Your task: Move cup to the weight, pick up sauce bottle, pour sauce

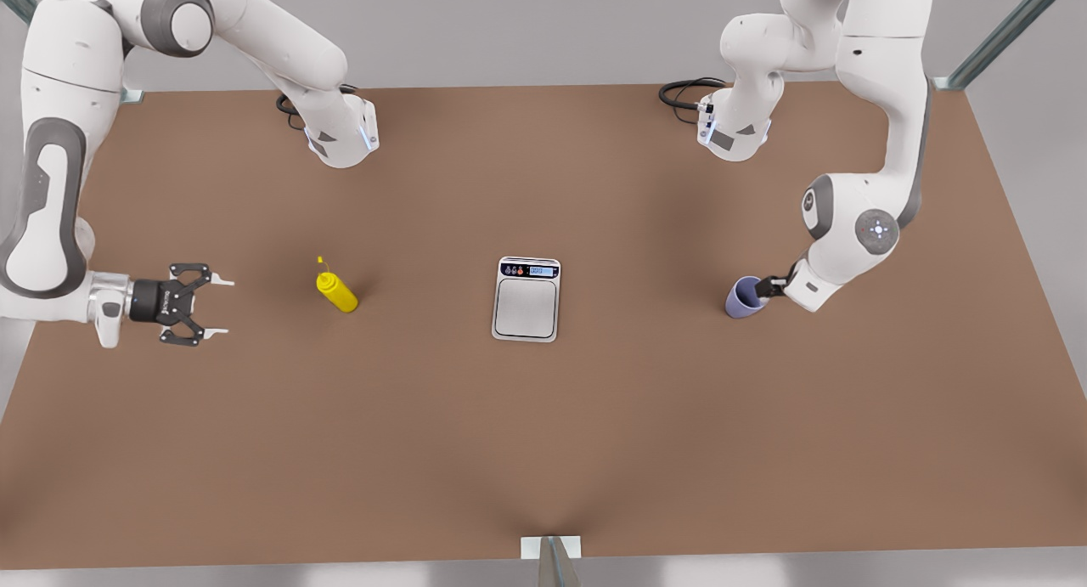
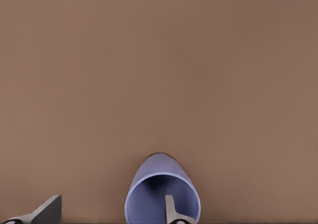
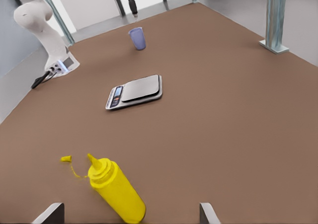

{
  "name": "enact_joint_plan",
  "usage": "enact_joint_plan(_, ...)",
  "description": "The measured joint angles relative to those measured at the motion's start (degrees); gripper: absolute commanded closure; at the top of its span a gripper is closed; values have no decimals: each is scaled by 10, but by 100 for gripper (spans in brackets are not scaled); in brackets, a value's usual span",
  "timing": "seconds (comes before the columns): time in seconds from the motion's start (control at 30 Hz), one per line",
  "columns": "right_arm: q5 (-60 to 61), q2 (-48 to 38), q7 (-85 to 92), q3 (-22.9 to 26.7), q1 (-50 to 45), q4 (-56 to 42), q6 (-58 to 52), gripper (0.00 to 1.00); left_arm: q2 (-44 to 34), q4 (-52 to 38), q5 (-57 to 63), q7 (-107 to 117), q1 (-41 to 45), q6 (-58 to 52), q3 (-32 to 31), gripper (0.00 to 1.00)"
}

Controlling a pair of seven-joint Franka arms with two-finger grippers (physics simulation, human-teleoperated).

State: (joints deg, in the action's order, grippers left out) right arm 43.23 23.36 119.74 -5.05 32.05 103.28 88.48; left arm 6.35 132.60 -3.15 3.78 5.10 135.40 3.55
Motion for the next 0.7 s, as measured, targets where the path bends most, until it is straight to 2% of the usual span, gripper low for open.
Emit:
enact_joint_plan(0.13,12,48,110,0,42,36,-7,0,22,0,0,1,1,2,0,0)
enact_joint_plan(0.27,30,102,163,1,46,41,-1,0,38,0,0,0,1,2,-1,0)
enact_joint_plan(0.4,53,104,225,0,43,100,35,0,72,-1,0,0,2,13,-4,0)
enact_joint_plan(0.5,54,111,234,0,28,109,45,0,82,-1,0,0,3,18,-6,0)
enact_joint_plan(0.53,59,111,236,0,26,111,45,0,85,-1,0,-1,4,19,-6,2)
enact_joint_plan(0.57,60,115,250,0,26,118,45,0,88,-2,0,-1,4,18,-6,14)
enact_joint_plan(0.6,60,116,258,0,25,124,45,0,89,-2,0,-2,4,19,-6,30)
enact_joint_plan(0.7,62,116,266,-1,17,138,46,0,91,-4,0,-3,3,18,-6,38)
